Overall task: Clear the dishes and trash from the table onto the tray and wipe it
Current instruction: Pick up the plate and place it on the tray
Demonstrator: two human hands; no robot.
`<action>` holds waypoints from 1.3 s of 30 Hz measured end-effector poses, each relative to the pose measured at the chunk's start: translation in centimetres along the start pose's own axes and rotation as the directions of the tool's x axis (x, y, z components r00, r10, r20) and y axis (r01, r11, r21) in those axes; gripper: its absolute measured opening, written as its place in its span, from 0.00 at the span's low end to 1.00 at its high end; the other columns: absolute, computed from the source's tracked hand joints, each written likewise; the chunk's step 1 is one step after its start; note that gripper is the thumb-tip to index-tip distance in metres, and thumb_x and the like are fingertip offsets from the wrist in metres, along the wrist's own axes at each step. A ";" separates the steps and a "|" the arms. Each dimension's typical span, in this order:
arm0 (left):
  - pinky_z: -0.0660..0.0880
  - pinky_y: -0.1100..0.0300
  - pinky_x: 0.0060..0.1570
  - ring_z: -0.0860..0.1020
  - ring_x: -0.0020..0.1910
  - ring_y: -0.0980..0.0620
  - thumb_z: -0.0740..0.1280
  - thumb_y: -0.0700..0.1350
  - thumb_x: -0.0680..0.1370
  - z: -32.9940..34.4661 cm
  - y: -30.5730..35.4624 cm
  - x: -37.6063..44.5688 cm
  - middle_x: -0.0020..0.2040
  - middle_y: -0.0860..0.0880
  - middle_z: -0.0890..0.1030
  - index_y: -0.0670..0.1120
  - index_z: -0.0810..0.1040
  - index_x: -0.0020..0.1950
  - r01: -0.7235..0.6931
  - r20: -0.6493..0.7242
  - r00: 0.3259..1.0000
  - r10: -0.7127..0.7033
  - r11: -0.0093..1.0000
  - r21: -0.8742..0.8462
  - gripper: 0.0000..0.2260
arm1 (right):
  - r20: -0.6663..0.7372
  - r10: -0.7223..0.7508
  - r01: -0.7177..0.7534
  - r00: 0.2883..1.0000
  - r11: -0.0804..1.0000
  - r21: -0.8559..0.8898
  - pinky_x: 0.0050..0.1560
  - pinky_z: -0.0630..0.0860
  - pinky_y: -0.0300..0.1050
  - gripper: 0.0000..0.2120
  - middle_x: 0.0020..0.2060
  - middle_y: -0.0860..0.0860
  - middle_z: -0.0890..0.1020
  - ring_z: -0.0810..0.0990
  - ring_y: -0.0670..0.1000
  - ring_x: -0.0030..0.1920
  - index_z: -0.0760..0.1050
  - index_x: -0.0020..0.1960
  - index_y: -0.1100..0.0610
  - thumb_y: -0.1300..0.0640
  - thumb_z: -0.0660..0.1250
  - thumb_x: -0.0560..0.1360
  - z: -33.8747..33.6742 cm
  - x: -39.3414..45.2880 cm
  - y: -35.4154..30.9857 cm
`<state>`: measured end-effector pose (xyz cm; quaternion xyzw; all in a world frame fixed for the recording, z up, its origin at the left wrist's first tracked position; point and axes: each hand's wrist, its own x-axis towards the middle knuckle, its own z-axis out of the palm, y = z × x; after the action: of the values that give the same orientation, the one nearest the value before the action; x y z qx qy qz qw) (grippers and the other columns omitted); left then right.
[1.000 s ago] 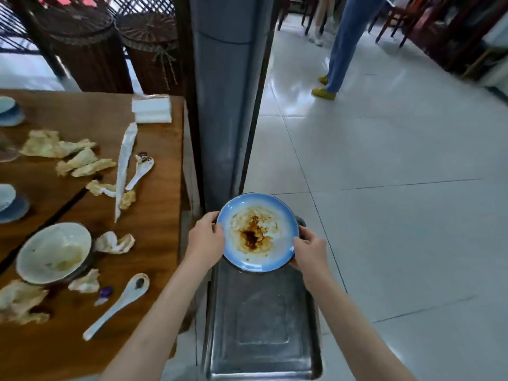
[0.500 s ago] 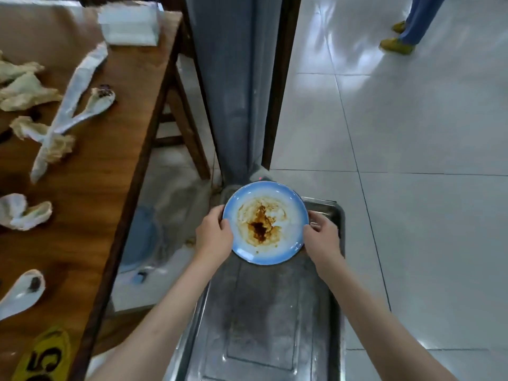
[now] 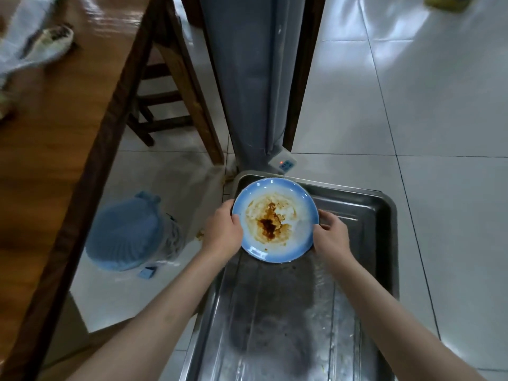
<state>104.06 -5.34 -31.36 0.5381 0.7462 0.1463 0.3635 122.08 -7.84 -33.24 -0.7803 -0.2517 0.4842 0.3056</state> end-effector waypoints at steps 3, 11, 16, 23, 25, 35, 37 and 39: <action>0.75 0.61 0.40 0.76 0.46 0.53 0.56 0.41 0.81 0.4 -0.1 0.4 0.51 0.51 0.77 0.47 0.71 0.66 -0.021 0.003 1.000 0.021 0.999 0.027 0.14 | -0.024 0.026 -0.026 0.999 1.000 0.003 0.55 0.77 0.58 0.20 0.58 0.52 0.77 0.78 0.54 0.55 0.70 0.66 0.55 0.66 0.60 0.76 0.2 0.4 0.3; 0.68 0.63 0.41 0.71 0.43 0.56 0.57 0.40 0.80 1.5 -0.2 1.1 0.51 0.49 0.77 0.46 0.71 0.65 -0.018 -0.017 1.000 0.019 0.997 0.081 0.14 | -0.048 0.042 -0.043 0.998 0.999 -0.022 0.52 0.78 0.54 0.20 0.59 0.53 0.76 0.77 0.53 0.55 0.68 0.67 0.55 0.67 0.58 0.77 0.3 0.8 0.5; 0.67 0.66 0.38 0.70 0.44 0.57 0.57 0.40 0.80 1.8 -0.5 1.2 0.51 0.50 0.78 0.47 0.72 0.65 -0.020 -0.027 0.999 0.023 0.994 0.110 0.14 | -0.062 0.027 -0.031 0.998 0.998 -0.063 0.53 0.78 0.54 0.19 0.60 0.54 0.76 0.77 0.54 0.56 0.68 0.68 0.55 0.66 0.58 0.78 0.4 0.9 0.5; 0.75 0.59 0.41 0.77 0.44 0.52 0.58 0.40 0.81 1.8 -0.5 1.1 0.47 0.49 0.80 0.46 0.75 0.59 -0.022 -0.012 1.000 0.024 0.992 0.126 0.11 | -0.075 0.029 -0.038 0.997 0.992 -0.118 0.52 0.78 0.53 0.19 0.61 0.54 0.75 0.77 0.53 0.54 0.68 0.68 0.54 0.64 0.58 0.78 0.4 0.8 0.2; 0.76 0.59 0.41 0.78 0.43 0.52 0.57 0.40 0.81 1.9 -0.3 1.0 0.45 0.48 0.80 0.46 0.77 0.57 -0.012 -0.026 1.000 0.015 0.991 0.134 0.10 | -0.051 0.052 -0.058 0.997 0.992 -0.111 0.52 0.78 0.55 0.19 0.61 0.54 0.75 0.77 0.55 0.55 0.67 0.68 0.53 0.64 0.57 0.78 0.3 0.7 0.1; 0.79 0.53 0.41 0.79 0.40 0.50 0.63 0.41 0.79 1.4 0.0 0.9 0.39 0.47 0.80 0.43 0.79 0.44 0.017 -0.088 0.996 -0.007 0.994 0.112 0.07 | -0.013 0.054 -0.056 0.998 0.987 -0.150 0.54 0.77 0.57 0.20 0.62 0.55 0.74 0.76 0.56 0.58 0.65 0.70 0.53 0.64 0.57 0.79 0.1 0.4 -0.3; 0.79 0.52 0.44 0.80 0.43 0.49 0.64 0.41 0.78 1.1 0.3 0.5 0.43 0.46 0.81 0.43 0.79 0.48 0.011 -0.090 0.996 -0.002 0.995 0.097 0.05 | -0.020 0.038 -0.041 0.999 0.983 -0.179 0.57 0.76 0.56 0.21 0.64 0.55 0.73 0.75 0.56 0.60 0.63 0.71 0.53 0.62 0.57 0.79 0.0 0.1 -0.5; 0.77 0.55 0.48 0.79 0.50 0.47 0.65 0.42 0.78 0.8 0.7 0.1 0.50 0.45 0.81 0.41 0.78 0.56 0.004 -0.094 0.996 0.005 0.995 0.096 0.08 | -0.041 0.022 -0.031 0.999 0.973 -0.229 0.58 0.74 0.52 0.24 0.65 0.55 0.72 0.74 0.56 0.62 0.60 0.73 0.54 0.60 0.59 0.79 -0.2 -0.2 -1.1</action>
<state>105.11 -5.09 -31.50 0.5476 0.7686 0.1356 0.3016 122.09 -7.26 -32.22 -0.8226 -0.2898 0.4410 0.2116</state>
